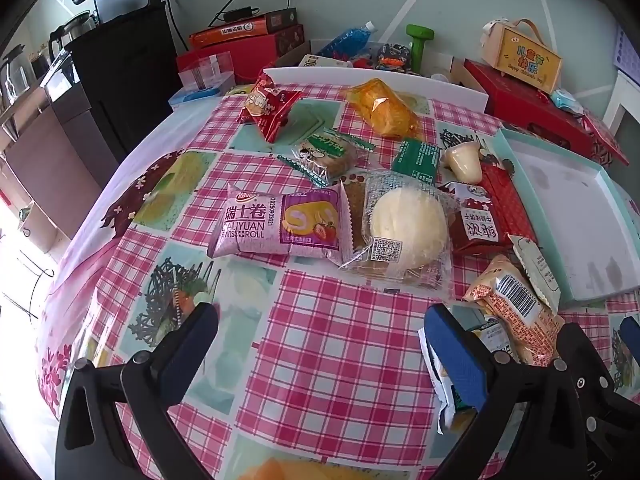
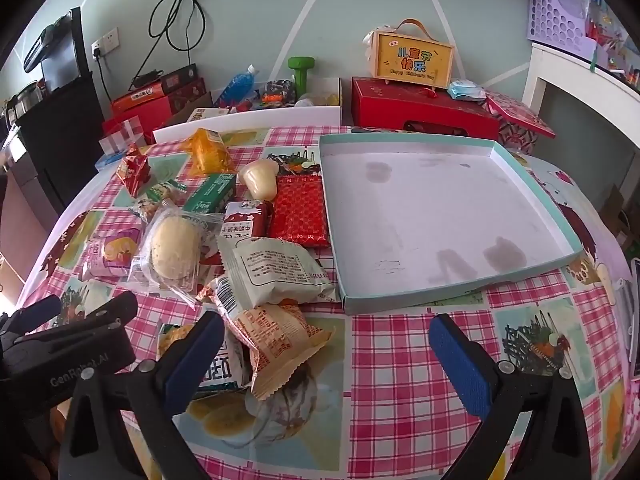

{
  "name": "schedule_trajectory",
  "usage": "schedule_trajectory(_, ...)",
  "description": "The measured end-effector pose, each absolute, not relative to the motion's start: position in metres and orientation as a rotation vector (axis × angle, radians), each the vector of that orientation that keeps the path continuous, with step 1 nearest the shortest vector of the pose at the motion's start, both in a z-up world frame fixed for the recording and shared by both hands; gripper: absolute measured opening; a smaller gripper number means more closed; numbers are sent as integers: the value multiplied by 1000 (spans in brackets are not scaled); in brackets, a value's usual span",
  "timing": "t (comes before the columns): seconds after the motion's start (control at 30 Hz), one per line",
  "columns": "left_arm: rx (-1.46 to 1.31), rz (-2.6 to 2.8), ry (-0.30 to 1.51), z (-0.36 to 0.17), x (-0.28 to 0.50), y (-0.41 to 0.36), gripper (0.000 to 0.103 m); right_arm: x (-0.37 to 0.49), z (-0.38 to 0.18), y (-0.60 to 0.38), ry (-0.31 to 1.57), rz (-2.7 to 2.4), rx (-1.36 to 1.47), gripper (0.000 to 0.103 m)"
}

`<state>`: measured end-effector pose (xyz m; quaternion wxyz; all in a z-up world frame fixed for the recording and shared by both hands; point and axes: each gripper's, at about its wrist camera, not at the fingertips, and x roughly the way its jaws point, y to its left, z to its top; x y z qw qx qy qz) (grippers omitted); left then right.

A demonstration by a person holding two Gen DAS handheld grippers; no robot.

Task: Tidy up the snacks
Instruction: 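Move both tools toward the snack pile beside the white tray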

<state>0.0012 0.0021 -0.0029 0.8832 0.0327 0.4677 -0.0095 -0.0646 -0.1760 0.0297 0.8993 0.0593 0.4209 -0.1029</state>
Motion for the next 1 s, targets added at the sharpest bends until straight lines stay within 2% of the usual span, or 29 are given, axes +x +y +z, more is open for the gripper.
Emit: schedule_trajectory(1.0, 57, -2, 994, -6, 1, 8, 103, -64, 20, -181, 922, -244, 152, 103)
